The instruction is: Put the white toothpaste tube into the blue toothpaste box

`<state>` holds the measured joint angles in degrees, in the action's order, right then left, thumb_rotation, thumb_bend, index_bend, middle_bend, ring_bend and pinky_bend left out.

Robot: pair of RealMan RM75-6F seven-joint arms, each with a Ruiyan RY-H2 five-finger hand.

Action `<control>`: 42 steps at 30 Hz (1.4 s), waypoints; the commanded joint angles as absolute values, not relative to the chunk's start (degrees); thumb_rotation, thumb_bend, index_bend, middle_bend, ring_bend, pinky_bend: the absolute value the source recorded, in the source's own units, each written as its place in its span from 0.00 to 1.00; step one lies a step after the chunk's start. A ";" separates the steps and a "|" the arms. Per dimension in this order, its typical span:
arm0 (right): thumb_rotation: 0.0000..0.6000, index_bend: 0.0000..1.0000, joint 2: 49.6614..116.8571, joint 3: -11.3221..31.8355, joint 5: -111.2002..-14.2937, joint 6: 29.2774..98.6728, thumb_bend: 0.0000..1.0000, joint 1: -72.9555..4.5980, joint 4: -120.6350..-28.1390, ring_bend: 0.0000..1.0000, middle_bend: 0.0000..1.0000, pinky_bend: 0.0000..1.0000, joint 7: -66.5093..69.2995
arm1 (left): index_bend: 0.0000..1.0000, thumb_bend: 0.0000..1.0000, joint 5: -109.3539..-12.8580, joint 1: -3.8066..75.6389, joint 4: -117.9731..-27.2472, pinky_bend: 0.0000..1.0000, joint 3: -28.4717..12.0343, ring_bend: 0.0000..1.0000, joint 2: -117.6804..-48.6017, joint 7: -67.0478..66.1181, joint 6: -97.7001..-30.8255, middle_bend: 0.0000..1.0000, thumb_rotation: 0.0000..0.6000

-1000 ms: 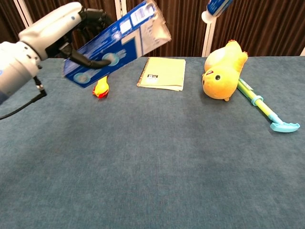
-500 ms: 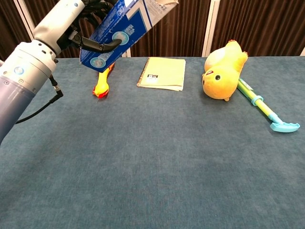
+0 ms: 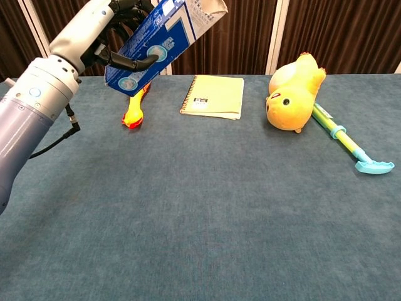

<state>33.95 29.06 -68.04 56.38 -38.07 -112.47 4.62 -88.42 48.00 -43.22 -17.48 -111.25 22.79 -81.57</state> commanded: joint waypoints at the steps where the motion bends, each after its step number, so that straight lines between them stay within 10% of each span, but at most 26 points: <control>1: 1.00 0.82 30.01 29.67 -67.39 52.53 0.53 -37.48 -114.45 0.69 0.74 0.61 8.78 | 0.31 0.34 -88.29 48.18 -42.69 0.46 -17.31 0.40 -111.62 23.09 -81.89 0.43 1.00; 42: 1.00 0.82 20.13 31.81 -70.31 45.31 0.53 -36.46 -119.91 0.69 0.74 0.61 32.07 | 0.30 0.34 -85.86 54.30 -37.09 0.46 -17.82 0.39 -119.88 23.32 -80.68 0.42 1.00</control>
